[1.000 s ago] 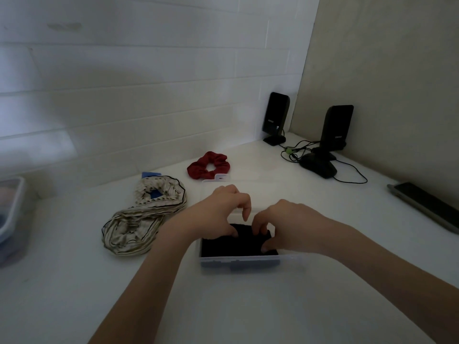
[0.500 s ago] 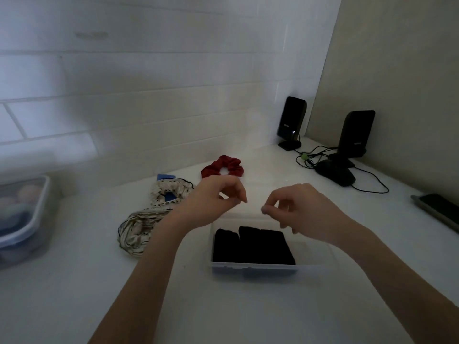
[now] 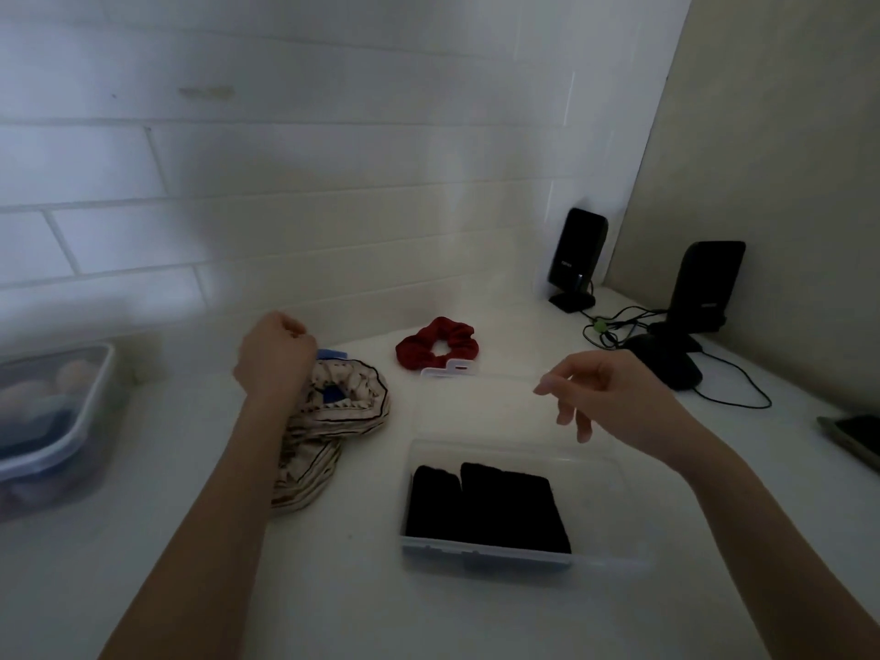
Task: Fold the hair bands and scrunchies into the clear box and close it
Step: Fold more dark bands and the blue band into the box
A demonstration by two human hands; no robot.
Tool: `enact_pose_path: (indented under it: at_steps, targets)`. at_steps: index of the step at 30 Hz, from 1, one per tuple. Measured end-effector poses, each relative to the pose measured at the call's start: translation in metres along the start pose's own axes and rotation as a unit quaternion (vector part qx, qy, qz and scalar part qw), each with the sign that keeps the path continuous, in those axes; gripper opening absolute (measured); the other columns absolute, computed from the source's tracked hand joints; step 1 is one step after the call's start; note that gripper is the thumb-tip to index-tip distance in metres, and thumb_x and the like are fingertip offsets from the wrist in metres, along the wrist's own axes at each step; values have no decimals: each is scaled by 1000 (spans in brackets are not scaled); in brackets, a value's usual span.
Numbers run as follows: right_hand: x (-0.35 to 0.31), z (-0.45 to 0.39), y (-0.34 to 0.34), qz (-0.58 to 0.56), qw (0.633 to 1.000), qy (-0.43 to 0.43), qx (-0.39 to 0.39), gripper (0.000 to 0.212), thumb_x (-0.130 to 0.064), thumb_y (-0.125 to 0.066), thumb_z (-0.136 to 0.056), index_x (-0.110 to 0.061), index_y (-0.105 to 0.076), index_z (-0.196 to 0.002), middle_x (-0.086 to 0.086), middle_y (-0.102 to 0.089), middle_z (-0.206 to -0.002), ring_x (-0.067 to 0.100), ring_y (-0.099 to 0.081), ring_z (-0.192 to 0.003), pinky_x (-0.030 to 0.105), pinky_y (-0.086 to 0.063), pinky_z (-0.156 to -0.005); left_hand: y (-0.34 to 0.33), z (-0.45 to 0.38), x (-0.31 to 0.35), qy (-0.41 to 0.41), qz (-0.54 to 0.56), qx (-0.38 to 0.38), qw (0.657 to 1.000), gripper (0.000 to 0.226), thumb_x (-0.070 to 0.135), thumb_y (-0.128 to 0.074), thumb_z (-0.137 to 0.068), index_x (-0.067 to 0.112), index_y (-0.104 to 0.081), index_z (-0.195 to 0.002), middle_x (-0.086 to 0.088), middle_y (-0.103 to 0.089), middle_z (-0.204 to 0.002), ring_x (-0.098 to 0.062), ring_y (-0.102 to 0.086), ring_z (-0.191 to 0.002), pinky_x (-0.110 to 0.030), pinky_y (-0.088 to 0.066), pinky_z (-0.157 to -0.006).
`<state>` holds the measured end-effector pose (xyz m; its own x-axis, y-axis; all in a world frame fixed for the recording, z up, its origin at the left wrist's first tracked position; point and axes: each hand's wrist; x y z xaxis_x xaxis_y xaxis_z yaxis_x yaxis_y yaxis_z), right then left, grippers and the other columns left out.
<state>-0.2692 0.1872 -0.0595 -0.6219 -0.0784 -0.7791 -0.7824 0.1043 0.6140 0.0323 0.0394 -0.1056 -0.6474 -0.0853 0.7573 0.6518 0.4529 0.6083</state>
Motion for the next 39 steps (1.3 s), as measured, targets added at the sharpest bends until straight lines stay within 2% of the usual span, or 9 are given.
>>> enact_pose_path:
  at_steps: [5,10,15,18,20,24,29,33,39]
  targets:
    - [1,-5,-2,2,1000,-21,-19,17,-23,-62,-89,-15,-73,-78,4,-70,-61,17,-58,-45,11,-41,-45,-18,-1,-15,54,-32,-176,982,30,41,-71,-73,12,-62,-74,-10,-61,-82,-29,-60,-86,-36,-45,-80]
    - [-3,-8,-6,-12,999,-20,-28,17,-21,-62,-89,-13,-73,-80,10,-70,-64,19,-56,-46,10,-37,-41,-21,0,-10,37,-46,-233,971,24,28,-72,-74,8,-63,-65,-13,-60,-66,-24,-56,-63,-31,-43,-65]
    - [-8,-9,-5,-35,999,-9,-29,17,-21,-62,-89,-10,-73,-81,11,-70,-65,23,-56,-49,7,-35,-40,-20,2,-6,6,182,-207,961,24,27,-65,-84,8,-51,-92,-12,-61,-89,-25,-59,-78,-34,-46,-65]
    - [-14,-7,-4,-50,998,4,-27,17,-21,-62,-89,-11,-73,-81,9,-69,-63,24,-56,-50,6,-34,-40,-13,5,5,-14,351,-195,916,17,25,-62,-87,17,-47,-87,-18,-65,-104,-32,-68,-89,-49,-56,-79]
    - [-18,-7,-4,-57,998,13,-30,17,-20,-62,-89,-10,-73,-82,9,-69,-63,24,-56,-50,6,-34,-40,-3,12,20,-35,480,-197,854,3,14,-52,-93,15,-49,-93,-14,-66,-106,-24,-71,-90,-40,-59,-78]
    - [-26,-7,-8,-66,997,24,-35,14,-23,-62,-90,-15,-73,-85,6,-71,-68,21,-60,-52,15,-35,-41,13,25,45,-25,641,-230,732,20,16,-39,-97,12,-53,-113,-3,-70,-104,-16,-71,-87,-29,-58,-71]
    - [-38,-7,-18,-71,996,42,-31,18,-29,-56,-92,-22,-65,-106,-3,-72,-88,20,-70,-62,27,-46,-45,11,64,79,-45,588,-279,758,14,14,-43,-96,12,-49,-108,-4,-68,-104,-18,-72,-80,-27,-57,-61]
    - [-46,-8,-27,-103,992,31,-64,25,-35,-54,-92,-21,-56,-113,-2,-72,-94,26,-72,-70,29,-52,-46,0,89,88,-86,511,-330,789,22,18,-49,-93,8,-46,-113,2,-74,-97,-20,-70,-93,-33,-57,-74]
    - [-42,-15,-34,-82,995,50,-19,16,-29,-60,-90,-19,-56,-103,-5,-73,-69,24,-66,-52,26,-46,-41,-13,103,84,-118,438,-405,794,30,24,-51,-92,24,-50,-122,-5,-67,-116,-23,-66,-104,-39,-54,-87]
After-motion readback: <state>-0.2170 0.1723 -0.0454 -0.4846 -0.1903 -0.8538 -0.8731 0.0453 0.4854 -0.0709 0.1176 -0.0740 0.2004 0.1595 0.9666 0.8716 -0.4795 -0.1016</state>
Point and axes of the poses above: each hand's wrist, its own z-axis away from the middle knuckle, its own y-axis out of the back of the hand, x = y × z
